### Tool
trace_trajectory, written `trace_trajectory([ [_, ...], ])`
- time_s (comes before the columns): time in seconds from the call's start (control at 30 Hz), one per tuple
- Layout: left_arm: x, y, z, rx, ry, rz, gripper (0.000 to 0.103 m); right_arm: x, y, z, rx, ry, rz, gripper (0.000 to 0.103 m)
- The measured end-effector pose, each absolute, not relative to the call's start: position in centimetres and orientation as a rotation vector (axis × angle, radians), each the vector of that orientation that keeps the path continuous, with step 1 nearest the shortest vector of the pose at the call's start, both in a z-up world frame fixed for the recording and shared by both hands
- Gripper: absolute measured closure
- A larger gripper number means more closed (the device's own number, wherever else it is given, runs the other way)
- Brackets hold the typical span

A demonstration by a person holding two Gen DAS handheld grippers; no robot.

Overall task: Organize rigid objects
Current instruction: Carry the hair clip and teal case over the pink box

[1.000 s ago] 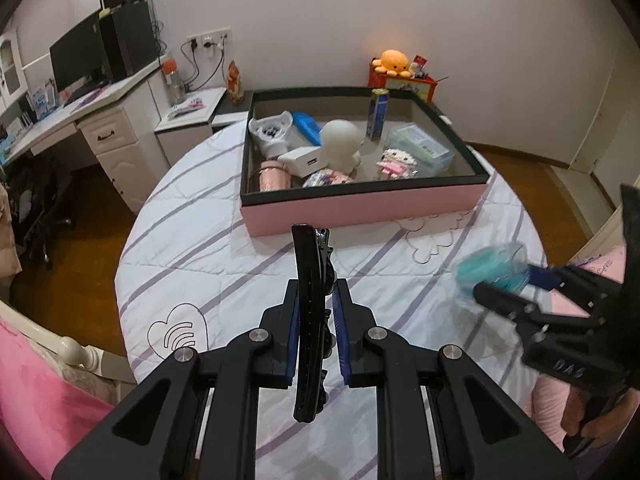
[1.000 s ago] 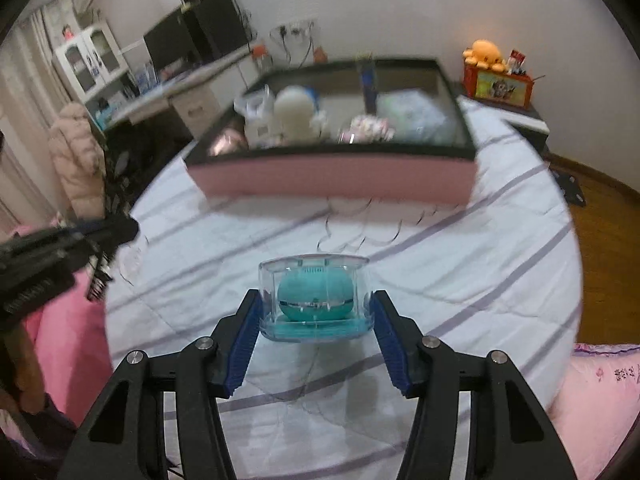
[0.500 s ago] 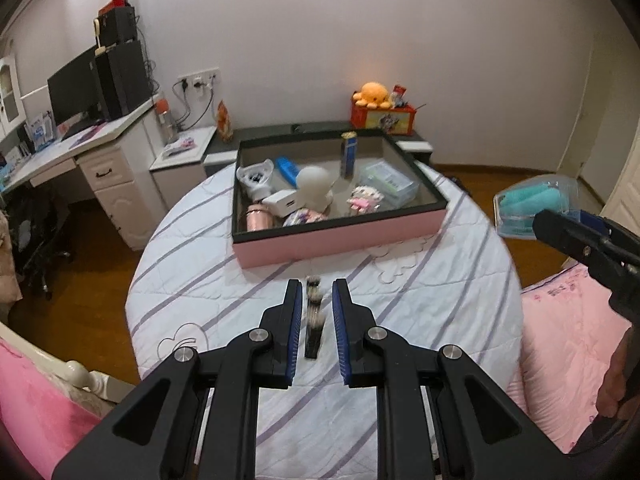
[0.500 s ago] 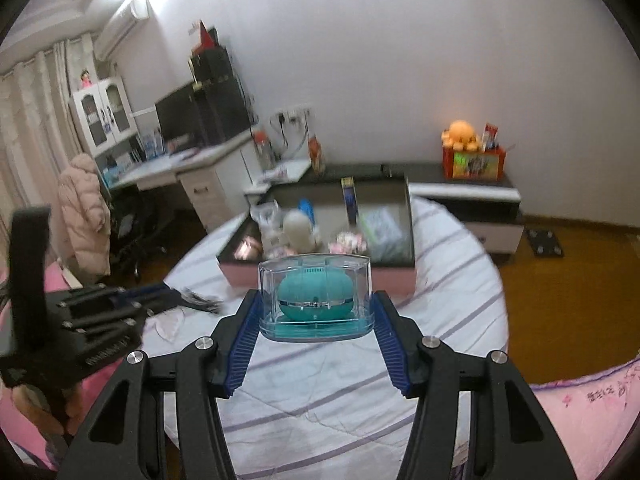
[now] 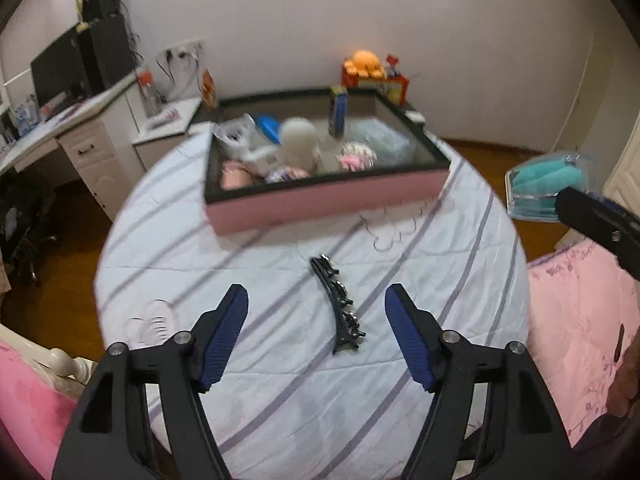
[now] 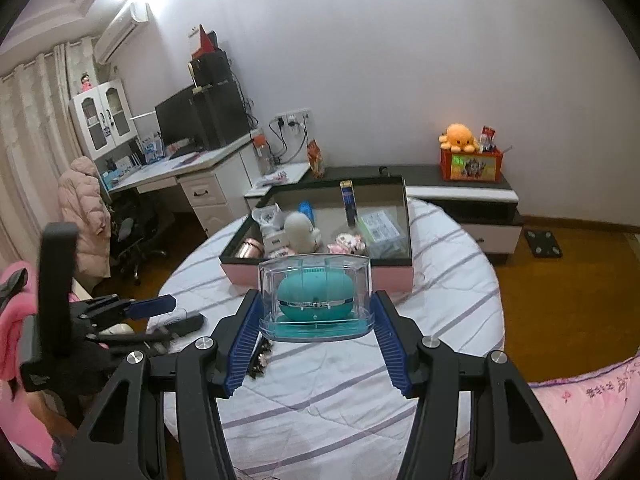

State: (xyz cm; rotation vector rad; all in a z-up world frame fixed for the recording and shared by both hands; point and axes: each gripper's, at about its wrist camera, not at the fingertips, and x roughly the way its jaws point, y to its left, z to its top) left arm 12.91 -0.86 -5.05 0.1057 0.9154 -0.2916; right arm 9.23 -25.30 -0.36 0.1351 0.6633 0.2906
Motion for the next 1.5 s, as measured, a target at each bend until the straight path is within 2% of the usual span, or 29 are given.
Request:
trace_trajectory([
  [0.07,14.2,-1.9,-6.8,0.112,0.974,-0.313,0.031,10.1,-25.4,-1.3,0.135,0.691,0.288,0.046],
  [0.13,15.2,-2.9,-8.6,0.127,1.029,-0.316,0.043,11.0,-25.7,-2.2,0.148,0.721,0.289,0.046],
  [0.2,16.4,-3.6,-10.8,0.134,1.106,-0.318,0.087,11.9,-26.1,-3.3,0.161,0.752,0.284,0.046],
  [0.3,17.1,-3.9,-12.4,0.118,1.140,-0.338,0.084,13.2,-26.6,-4.7,0.175,0.794,0.271,0.046],
  [0.6,16.9,-2.6,-11.1,0.100,1.121,-0.299,0.085,14.2,-27.8,-5.5,0.195,0.814,0.265,0.046],
  [1.2,12.4,1.4,0.5,0.102,0.791,-0.193,0.084,9.0,-26.0,0.7,0.151,0.634,0.305,0.046],
  [1.5,9.8,1.8,3.4,0.118,0.694,-0.187,0.084,7.4,-25.6,1.9,0.133,0.593,0.311,0.046],
])
